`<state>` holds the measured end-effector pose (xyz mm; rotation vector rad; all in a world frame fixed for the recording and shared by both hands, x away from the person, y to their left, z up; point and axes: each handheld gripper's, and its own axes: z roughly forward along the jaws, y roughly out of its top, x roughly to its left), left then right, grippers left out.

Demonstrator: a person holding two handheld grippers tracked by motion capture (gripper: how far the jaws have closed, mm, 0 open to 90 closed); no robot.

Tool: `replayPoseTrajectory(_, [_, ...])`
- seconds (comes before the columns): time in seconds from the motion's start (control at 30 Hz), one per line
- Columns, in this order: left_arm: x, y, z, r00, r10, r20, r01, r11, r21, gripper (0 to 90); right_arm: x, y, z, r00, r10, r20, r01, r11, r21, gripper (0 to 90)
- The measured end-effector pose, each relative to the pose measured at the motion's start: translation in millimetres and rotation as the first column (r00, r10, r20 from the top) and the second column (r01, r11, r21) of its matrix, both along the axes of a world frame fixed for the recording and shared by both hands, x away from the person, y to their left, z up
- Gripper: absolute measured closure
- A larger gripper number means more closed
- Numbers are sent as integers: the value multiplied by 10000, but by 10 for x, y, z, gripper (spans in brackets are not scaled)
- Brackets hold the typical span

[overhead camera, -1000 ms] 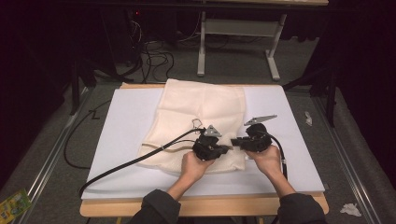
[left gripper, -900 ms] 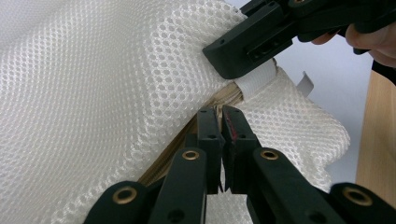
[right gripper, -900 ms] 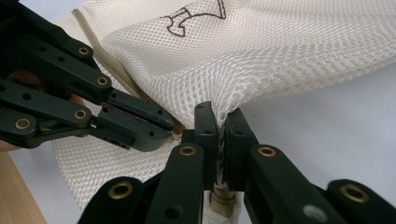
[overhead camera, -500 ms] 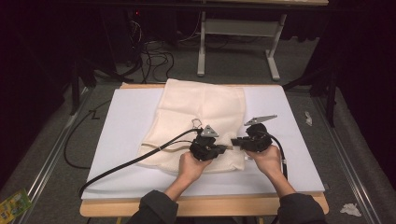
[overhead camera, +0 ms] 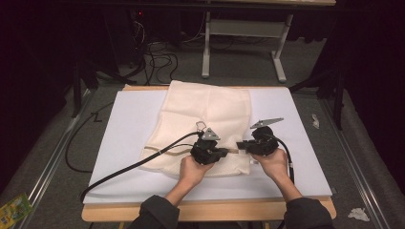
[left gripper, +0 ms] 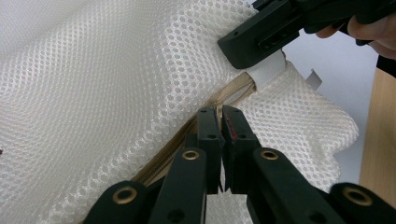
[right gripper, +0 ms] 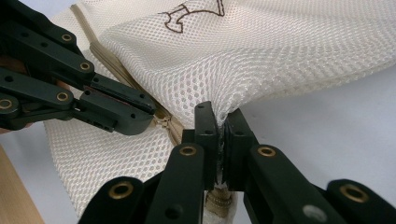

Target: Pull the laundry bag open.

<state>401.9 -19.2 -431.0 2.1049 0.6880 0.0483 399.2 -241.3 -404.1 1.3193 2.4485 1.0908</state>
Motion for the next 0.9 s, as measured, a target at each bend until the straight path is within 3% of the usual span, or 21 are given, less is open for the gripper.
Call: replayPoseTrajectory(0.9, [-31, 67, 27, 9997, 82, 218, -83, 10000, 29, 871, -1, 3, -16, 10000, 13, -63, -13, 10000, 78, 880])
